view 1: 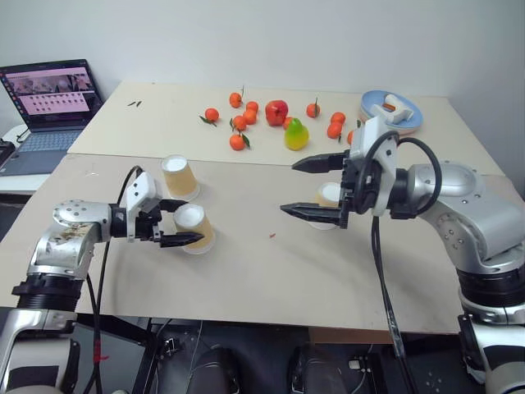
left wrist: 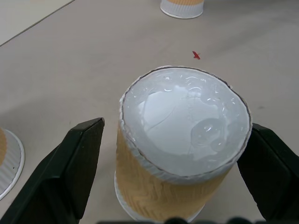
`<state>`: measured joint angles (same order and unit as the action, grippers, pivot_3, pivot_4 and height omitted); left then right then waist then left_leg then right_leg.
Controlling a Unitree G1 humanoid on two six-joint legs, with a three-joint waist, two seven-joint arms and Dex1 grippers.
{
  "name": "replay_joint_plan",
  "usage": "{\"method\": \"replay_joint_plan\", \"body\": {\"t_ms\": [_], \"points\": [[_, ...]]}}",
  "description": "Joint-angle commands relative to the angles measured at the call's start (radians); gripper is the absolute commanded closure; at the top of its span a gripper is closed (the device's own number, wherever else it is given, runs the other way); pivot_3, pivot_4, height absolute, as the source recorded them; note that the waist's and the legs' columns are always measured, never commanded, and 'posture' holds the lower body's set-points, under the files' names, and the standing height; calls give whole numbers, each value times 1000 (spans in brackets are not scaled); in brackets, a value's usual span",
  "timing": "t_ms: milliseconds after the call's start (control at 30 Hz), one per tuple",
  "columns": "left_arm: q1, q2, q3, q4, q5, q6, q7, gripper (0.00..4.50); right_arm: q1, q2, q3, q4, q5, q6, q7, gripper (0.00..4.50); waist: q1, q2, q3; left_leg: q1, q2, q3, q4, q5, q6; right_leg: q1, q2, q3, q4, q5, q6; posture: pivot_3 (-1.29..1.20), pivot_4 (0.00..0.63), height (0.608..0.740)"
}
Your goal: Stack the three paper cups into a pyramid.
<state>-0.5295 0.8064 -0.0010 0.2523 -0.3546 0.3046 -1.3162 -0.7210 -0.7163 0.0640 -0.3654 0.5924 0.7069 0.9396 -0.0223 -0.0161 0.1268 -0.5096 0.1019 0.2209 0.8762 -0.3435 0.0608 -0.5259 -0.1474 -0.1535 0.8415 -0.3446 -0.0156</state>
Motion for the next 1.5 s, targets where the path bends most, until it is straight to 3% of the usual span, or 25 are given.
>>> {"method": "replay_joint_plan", "body": {"t_ms": [33, 233, 533, 700, 800, 933, 1233, 1300, 1333, 1400, 1500], "points": [[-20, 1, 23, -25, -12, -2, 3, 59, -19, -10, -27, -22, 0, -11, 0, 0, 0, 0, 0, 0, 0, 0, 0, 0, 0, 0, 0, 0, 0, 0, 0, 0, 150, 663], [-16, -2, 18, -27, -5, -1, 6, 1858, -18, -14, -28, -17, -4, -15, 4, 0, 0, 0, 0, 0, 0, 0, 0, 0, 0, 0, 0, 0, 0, 0, 0, 0, 150, 663], [-50, -36, -7, -54, -7, -5, 6, 1858, -16, -12, -29, -10, -11, -16, -7, 0, 2, 0, 0, 0, 0, 0, 0, 0, 0, 0, 0, 0, 0, 0, 0, 0, 150, 663], [-147, -163, -76, -110, -25, 49, 24, 1858, -11, 0, -23, 2, -19, -16, -11, 0, 12, 0, 0, 0, -1, -1, 1, 0, 0, 2, 0, -1, 0, 0, 1, 0, 150, 663], [-210, -306, -152, 11, 40, 0, 63, 1858, -7, 20, -14, 5, -39, -23, -36, 0, 10, 0, 0, 0, -1, -1, 1, 0, 1, 2, 0, -1, 0, 1, 1, 0, 150, 663], [-235, -398, -211, 124, 100, -69, 72, 1858, -4, 29, -21, -4, -44, -12, -63, 0, -4, -1, 0, 0, -2, 0, 1, 0, 1, 2, 0, -1, 0, 1, 1, 0, 150, 663], [-230, -407, -243, 190, 159, -137, 55, 1858, 1, 11, -50, -39, -24, 11, -87, 0, -15, 0, 0, 3, -1, -1, 0, 1, 0, 5, 0, -1, 0, 1, 1, 0, 150, 663], [-229, -404, -241, 188, 161, -152, 56, 1066, 1, 14, -51, -35, -25, 8, -92, 0, -15, 0, 0, 5, -1, -1, 0, 1, 0, 6, 0, -1, 0, 1, 1, 0, 150, 663], [-229, -404, -234, 184, 155, -152, 57, 941, 1, 17, -49, -31, -28, 4, -93, 0, -15, -1, 0, 5, -1, -1, 0, 1, 0, 6, 0, 0, 0, 1, 1, 0, 150, 663], [-226, -403, -222, 174, 150, -153, 61, 264, 0, 24, -44, -27, -30, 2, -98, 0, -18, 0, 0, 5, -1, -1, 0, 1, 0, 6, 0, 0, 0, 1, 1, 0, 150, 663], [-220, -393, -199, 122, 141, -136, 74, 116, 1, 31, -37, -22, -30, -3, -101, 0, -18, -1, 0, 4, -1, -1, -1, 1, 0, 5, 0, 0, 0, 1, 1, 0, 150, 663]]}}
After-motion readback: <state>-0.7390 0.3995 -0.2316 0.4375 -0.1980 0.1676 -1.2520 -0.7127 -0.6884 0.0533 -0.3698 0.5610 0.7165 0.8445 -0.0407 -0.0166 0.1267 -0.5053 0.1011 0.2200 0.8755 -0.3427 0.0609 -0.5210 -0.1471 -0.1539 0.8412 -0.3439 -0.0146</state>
